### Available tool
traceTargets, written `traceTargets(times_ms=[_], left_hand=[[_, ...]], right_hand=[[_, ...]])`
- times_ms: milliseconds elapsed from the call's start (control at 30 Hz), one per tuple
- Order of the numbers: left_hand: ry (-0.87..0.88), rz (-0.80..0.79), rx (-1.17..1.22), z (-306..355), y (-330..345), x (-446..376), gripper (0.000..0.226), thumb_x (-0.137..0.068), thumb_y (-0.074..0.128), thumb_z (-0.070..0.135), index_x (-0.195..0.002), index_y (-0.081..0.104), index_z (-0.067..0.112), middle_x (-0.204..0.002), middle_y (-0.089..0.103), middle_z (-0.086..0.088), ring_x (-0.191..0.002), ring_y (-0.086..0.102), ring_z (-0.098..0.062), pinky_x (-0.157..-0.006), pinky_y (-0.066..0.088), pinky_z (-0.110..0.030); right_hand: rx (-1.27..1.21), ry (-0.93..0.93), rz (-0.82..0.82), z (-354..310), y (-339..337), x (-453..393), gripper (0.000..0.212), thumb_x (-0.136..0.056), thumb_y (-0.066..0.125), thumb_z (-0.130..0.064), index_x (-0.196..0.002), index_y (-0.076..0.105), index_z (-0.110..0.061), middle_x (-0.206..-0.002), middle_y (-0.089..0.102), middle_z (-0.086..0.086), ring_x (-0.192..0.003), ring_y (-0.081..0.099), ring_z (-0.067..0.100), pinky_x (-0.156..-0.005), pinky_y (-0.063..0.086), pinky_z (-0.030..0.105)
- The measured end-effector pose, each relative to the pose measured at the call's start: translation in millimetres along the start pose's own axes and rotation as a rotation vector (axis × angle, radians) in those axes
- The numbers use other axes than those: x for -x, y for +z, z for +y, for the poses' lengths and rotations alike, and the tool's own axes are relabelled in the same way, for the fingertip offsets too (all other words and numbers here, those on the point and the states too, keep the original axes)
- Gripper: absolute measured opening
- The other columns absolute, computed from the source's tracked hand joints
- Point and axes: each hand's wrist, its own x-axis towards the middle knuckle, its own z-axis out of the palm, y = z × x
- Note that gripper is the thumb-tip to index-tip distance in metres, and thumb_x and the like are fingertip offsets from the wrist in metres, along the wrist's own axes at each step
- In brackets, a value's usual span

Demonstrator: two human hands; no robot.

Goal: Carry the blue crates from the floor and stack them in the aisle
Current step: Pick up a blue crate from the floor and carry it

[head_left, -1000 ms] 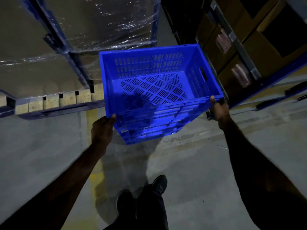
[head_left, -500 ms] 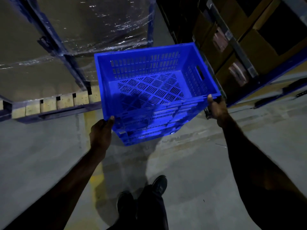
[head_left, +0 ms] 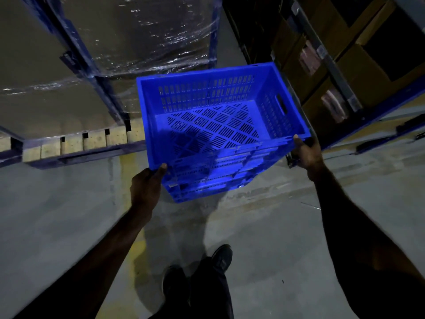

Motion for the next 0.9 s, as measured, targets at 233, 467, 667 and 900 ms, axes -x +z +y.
traceTargets(times_ms=[233,467,667,900], left_hand=[[-0.040,-0.092,-0.028,5.5,-11.7,-12.5,0.043,-0.075,0.073,0.073,-0.076,0.059,0.032,-0.092,0.064,-0.007,-0.087,0.059,-0.026,-0.084,0.056,-0.062],[-0.002,-0.080,-0.127,11.2,-15.6,-24.1,0.101,-0.065,0.078,0.066,-0.150,0.046,0.024,-0.141,0.061,-0.006,-0.121,0.061,-0.026,-0.101,0.053,-0.054],[0.682,0.038,-0.612,49.3,-4.0,-72.6,0.079,-0.083,0.066,0.053,-0.147,0.045,0.011,-0.141,0.053,-0.018,-0.125,0.053,-0.038,-0.095,0.052,-0.055],[0.618,-0.080,-1.101,117.1,21.3,-162.2,0.098,-0.090,0.062,0.058,-0.164,0.010,0.018,-0.171,0.001,-0.016,-0.157,0.002,-0.039,-0.118,0.015,-0.070]], right_hand=[[0.072,-0.030,0.042,-34.6,16.0,48.2,0.060,-0.085,0.073,-0.046,-0.130,0.055,-0.010,-0.127,0.066,0.011,-0.118,0.062,0.026,-0.108,0.046,0.044],[0.172,-0.088,0.177,-52.0,28.1,60.9,0.076,-0.081,0.074,-0.045,-0.137,0.048,-0.001,-0.137,0.057,0.019,-0.123,0.057,0.029,-0.110,0.043,0.044],[0.943,-0.503,0.139,-67.9,68.3,119.7,0.077,-0.091,0.049,-0.062,-0.149,0.036,-0.014,-0.162,0.027,0.012,-0.149,0.027,0.031,-0.117,0.021,0.057],[1.004,-0.634,-0.222,-72.2,134.4,149.5,0.069,-0.090,0.030,-0.074,-0.140,0.050,-0.031,-0.156,0.040,0.001,-0.147,0.032,0.024,-0.117,0.009,0.061]])
